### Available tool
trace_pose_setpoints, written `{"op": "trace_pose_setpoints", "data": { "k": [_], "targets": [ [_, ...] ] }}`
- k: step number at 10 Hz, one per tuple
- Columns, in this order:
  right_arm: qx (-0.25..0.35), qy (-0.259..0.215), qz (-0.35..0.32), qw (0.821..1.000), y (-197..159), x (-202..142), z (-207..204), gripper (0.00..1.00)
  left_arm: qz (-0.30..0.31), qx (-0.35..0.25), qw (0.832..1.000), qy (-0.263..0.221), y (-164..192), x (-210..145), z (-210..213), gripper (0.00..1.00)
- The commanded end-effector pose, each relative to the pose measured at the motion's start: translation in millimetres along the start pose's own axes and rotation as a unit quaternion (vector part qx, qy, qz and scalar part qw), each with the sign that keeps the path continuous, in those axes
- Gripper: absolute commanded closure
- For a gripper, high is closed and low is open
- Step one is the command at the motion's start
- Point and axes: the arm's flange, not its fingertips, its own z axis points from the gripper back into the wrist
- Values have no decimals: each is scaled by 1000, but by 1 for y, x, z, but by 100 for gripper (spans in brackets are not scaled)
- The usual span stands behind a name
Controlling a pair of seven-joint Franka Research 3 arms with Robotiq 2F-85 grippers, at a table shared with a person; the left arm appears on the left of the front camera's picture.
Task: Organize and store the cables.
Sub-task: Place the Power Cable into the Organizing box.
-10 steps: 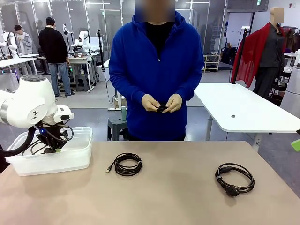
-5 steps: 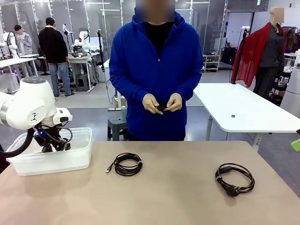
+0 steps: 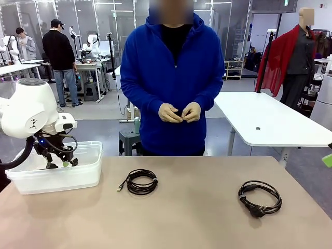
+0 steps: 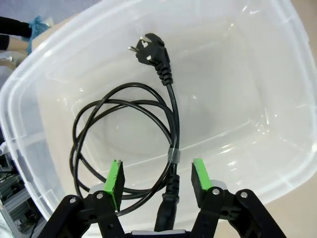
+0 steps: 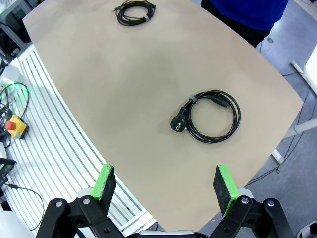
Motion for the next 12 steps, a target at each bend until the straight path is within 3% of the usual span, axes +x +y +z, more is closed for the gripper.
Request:
{"op": "trace_pose_setpoints", "data": {
  "k": [1, 2, 3, 4, 9, 10, 12],
  "targets": [
    [2, 0, 2, 1000, 1, 1, -1, 0, 0, -12, 1000, -5, 14, -12, 14, 22],
    [2, 0, 2, 1000, 1, 1, -1, 0, 1, -9, 1000, -6, 16, -14, 17, 1],
    [2, 0, 2, 1000, 1, 1, -1, 0, -1, -30, 1000, -10, 19, -17, 20, 8],
    [2, 0, 2, 1000, 1, 1, -1, 0, -5, -40, 999, -12, 19, -19, 22, 0],
    [2, 0, 2, 1000, 1, 1, -1, 0, -9, -86, 996, -21, 17, -25, 25, 0],
    [2, 0, 2, 1000, 1, 1, -1, 0, 8, -46, 999, -12, 12, -17, 21, 0],
    [2, 0, 2, 1000, 1, 1, -1, 0, 8, -46, 999, -12, 12, -17, 21, 0]
  ]
}}
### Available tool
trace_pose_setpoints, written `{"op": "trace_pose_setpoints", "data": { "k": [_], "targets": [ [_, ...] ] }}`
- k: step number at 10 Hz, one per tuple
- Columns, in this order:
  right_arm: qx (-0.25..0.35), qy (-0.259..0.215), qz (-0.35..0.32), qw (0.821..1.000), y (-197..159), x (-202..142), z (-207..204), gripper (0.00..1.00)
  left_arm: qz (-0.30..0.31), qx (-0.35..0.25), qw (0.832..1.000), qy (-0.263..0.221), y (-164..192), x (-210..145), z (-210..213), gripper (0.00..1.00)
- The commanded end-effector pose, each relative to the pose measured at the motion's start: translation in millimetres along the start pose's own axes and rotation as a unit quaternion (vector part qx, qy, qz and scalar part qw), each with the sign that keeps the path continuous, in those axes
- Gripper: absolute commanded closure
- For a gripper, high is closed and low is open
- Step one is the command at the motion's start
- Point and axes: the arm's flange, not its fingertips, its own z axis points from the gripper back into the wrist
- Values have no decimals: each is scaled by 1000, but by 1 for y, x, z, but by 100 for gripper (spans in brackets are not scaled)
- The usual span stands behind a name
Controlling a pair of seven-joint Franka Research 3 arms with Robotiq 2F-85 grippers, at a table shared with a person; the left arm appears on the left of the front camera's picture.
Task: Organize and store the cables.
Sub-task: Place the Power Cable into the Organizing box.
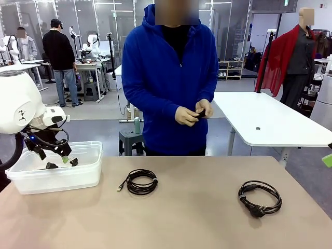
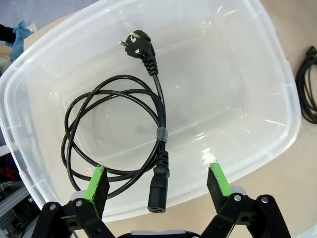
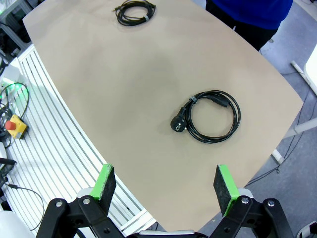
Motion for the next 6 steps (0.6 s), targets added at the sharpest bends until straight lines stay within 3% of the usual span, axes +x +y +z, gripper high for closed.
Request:
{"op": "trace_pose_setpoints", "data": {
  "k": [1, 6],
  "targets": [
    [2, 0, 2, 1000, 1, 1, -1, 0, 3, 10, 1000, 2, 0, 0, -1, 0],
    [2, 0, 2, 1000, 1, 1, -1, 0, 3, 10, 1000, 2, 0, 0, -1, 0]
  ]
}}
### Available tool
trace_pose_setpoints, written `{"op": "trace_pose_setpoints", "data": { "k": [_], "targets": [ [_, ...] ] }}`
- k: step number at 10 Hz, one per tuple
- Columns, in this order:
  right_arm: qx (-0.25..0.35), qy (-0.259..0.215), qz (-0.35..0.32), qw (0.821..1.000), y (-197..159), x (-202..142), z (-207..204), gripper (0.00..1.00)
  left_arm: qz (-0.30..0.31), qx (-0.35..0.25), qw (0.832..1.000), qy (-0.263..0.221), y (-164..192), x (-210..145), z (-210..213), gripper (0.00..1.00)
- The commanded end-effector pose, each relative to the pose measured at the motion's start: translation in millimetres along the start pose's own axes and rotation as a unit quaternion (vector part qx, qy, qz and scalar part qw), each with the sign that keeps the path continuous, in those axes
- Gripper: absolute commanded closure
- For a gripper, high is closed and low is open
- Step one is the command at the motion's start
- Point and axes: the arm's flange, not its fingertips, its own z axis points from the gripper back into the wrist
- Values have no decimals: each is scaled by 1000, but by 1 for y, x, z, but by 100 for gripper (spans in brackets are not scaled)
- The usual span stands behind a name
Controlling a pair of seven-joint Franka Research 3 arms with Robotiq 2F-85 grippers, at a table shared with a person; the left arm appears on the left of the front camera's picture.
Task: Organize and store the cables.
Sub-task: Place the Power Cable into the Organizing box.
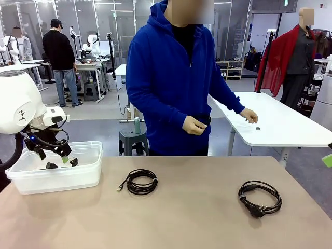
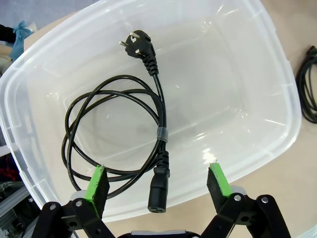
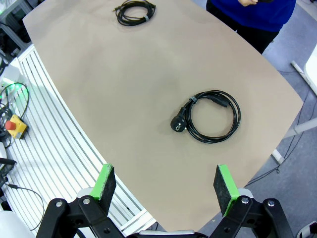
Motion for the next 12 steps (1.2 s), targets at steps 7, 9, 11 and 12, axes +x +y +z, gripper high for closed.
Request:
{"op": "trace_pose_setpoints", "data": {
  "k": [7, 9, 11, 12],
  "targets": [
    [2, 0, 2, 1000, 1, 1, -1, 0, 4, 9, 1000, 1, 0, 0, 0, 0],
    [2, 0, 2, 1000, 1, 1, -1, 0, 0, 0, 1000, 0, 0, 0, 0, 0],
    [2, 0, 2, 1000, 1, 1, -1, 0, -47, -33, 998, -15, -6, -15, 23, 0],
    [2, 0, 2, 1000, 1, 1, -1, 0, -66, -32, 997, -27, -13, -21, 40, 0]
  ]
}}
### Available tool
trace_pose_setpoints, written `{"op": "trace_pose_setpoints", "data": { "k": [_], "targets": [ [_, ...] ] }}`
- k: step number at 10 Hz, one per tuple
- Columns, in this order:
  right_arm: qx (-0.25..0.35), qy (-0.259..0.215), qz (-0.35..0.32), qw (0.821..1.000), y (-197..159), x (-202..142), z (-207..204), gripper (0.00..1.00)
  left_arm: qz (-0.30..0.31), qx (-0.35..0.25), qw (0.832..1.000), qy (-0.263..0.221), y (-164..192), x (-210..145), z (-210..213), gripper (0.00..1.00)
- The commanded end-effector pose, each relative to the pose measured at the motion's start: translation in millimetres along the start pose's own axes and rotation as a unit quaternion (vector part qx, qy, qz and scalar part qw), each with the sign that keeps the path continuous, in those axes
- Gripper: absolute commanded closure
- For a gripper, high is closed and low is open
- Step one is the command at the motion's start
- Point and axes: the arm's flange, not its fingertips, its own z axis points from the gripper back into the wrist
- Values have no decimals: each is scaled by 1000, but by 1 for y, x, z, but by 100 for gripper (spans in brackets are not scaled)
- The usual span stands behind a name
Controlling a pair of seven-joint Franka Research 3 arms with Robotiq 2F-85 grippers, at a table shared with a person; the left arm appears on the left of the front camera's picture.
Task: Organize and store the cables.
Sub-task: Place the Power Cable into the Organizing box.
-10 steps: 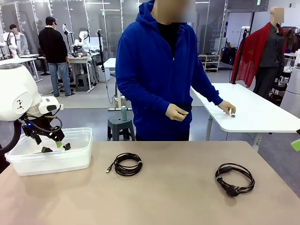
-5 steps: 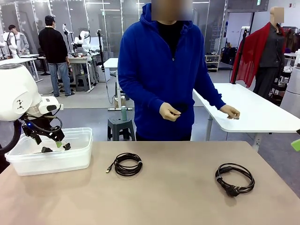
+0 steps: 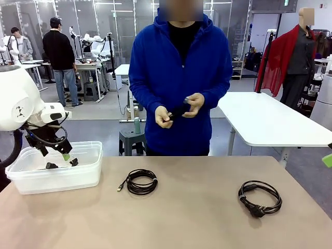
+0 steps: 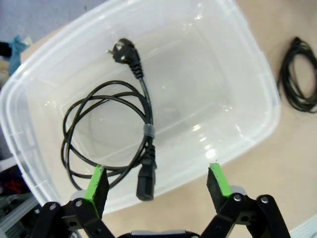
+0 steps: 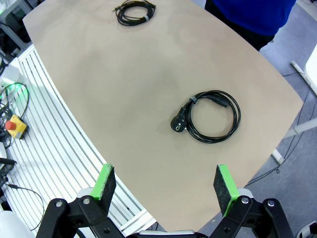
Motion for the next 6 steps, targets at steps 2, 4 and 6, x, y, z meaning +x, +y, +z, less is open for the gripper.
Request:
{"op": "trace_pose_setpoints", "data": {
  "k": [2, 4, 6],
  "targets": [
    [2, 0, 2, 1000, 1, 1, -1, 0, -47, -32, 998, -13, -21, -24, 48, 0],
    [2, 0, 2, 1000, 1, 1, -1, 0, -88, -64, 994, -20, -29, -40, 69, 0],
    [2, 0, 2, 1000, 1, 1, -1, 0, -110, -65, 991, -33, -36, -56, 87, 0]
  ]
}}
